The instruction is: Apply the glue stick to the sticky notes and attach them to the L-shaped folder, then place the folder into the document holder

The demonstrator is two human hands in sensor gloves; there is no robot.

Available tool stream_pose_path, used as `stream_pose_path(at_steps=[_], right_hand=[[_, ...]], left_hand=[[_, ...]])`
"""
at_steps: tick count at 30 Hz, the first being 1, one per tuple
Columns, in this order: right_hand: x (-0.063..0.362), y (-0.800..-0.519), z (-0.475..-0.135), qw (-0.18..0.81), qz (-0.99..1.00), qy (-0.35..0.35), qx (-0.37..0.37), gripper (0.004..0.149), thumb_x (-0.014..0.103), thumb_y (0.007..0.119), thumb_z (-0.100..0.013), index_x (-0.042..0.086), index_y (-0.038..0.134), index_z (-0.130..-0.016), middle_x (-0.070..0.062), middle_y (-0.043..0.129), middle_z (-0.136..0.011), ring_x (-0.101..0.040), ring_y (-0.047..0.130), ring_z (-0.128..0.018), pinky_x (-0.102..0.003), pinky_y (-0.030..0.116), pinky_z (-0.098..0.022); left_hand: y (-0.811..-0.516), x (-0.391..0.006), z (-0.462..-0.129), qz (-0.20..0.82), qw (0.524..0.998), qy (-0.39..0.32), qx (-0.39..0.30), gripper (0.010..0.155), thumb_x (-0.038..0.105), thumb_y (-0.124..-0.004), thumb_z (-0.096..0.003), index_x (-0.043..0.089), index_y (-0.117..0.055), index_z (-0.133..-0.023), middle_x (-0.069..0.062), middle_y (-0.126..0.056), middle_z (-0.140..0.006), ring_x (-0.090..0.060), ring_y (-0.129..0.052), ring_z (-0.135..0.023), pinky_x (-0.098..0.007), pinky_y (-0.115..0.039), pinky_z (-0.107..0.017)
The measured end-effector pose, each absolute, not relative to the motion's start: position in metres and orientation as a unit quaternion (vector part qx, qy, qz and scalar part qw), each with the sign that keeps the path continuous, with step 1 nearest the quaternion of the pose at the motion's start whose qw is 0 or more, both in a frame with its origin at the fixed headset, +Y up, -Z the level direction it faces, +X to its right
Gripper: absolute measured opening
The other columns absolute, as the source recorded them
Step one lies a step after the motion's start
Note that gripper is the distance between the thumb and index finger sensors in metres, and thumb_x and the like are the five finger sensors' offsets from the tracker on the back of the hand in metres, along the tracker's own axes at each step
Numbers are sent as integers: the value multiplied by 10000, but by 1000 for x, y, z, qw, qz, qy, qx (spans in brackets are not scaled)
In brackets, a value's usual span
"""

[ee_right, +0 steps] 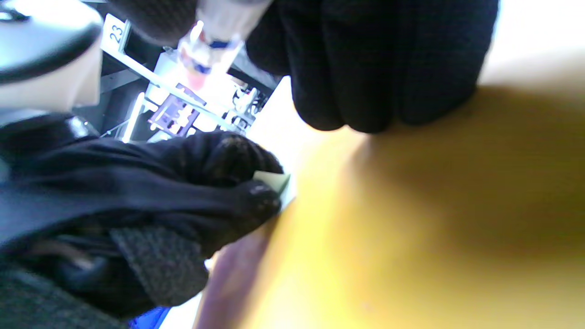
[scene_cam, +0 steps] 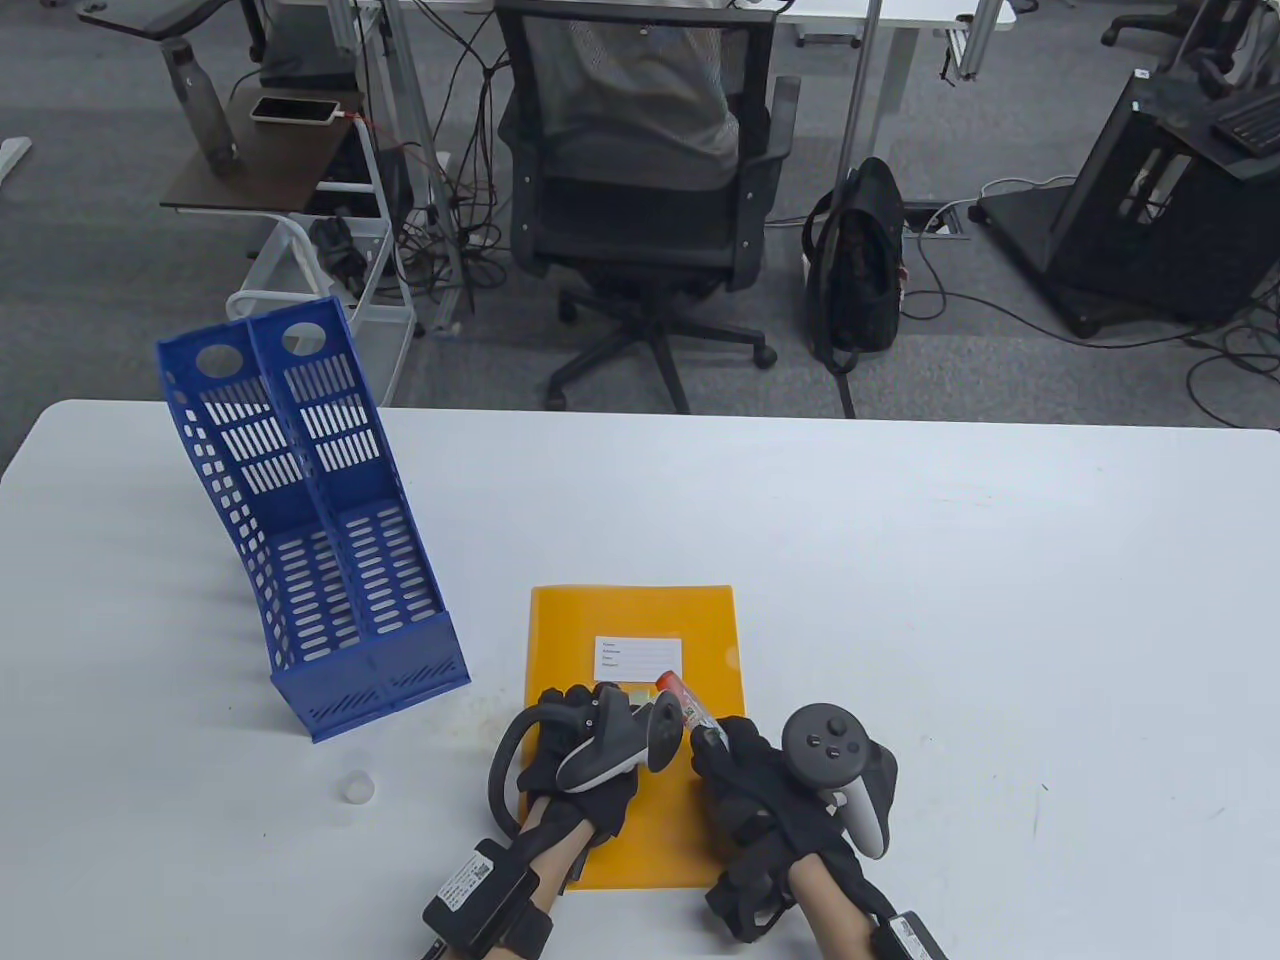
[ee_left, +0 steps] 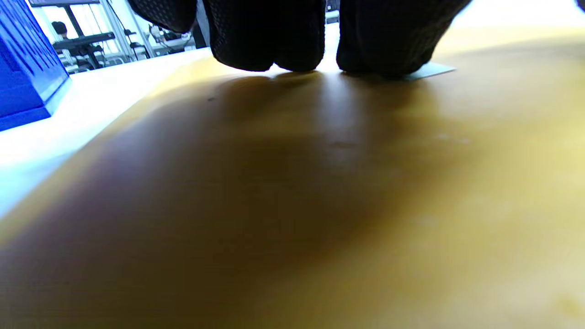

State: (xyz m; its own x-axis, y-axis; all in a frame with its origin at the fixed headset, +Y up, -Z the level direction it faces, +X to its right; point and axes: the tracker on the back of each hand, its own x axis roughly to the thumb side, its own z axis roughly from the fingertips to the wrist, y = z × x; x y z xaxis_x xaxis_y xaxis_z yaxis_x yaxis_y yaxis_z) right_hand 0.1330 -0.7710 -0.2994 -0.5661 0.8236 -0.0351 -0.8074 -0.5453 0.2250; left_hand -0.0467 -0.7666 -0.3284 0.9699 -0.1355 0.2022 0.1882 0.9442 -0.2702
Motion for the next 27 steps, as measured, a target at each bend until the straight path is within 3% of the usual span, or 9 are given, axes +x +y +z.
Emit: stream_pose_path(at_steps=[6,11,21,27], right_hand=[[133,-771,-299,464,878,108,37,610,458,583,-525,-19,650,-900,-246,824,-827,-439,843,-716,-517,810,-442],[133,-771,-299,463,879,110,38,611,458,583,-524,-18,650,-902,-244,823,-829,-439,842,-718,-518,809,-444],[133,-771,-299,465,877,110,37,611,459,582,-525,-16,649,-903,-245,822,-830,-438,841,-719,-516,809,-445],[133,-772,-299,467,877,111,36,609,459,582,-525,-14,650,-902,-244,824,-829,-437,842,-718,-515,809,-444]], left_hand=[[-760,-47,-329,-84,976,-88,-178,466,287,-758,-524,364,-698,-980,-30,-642,-1158,-293,-731,-1012,-614,-542,-756],[-761,-50,-332,-46,978,-86,-183,451,396,-749,-528,329,-721,-973,-55,-640,-1149,-309,-717,-1009,-617,-528,-757],[-764,-48,-340,-28,985,-63,-158,400,436,-797,-507,312,-793,-888,-52,-705,-1083,-308,-735,-982,-622,-528,-753],[-765,-50,-344,-17,982,-54,-182,468,443,-795,-508,289,-705,-941,-46,-661,-1095,-303,-703,-990,-622,-512,-760]])
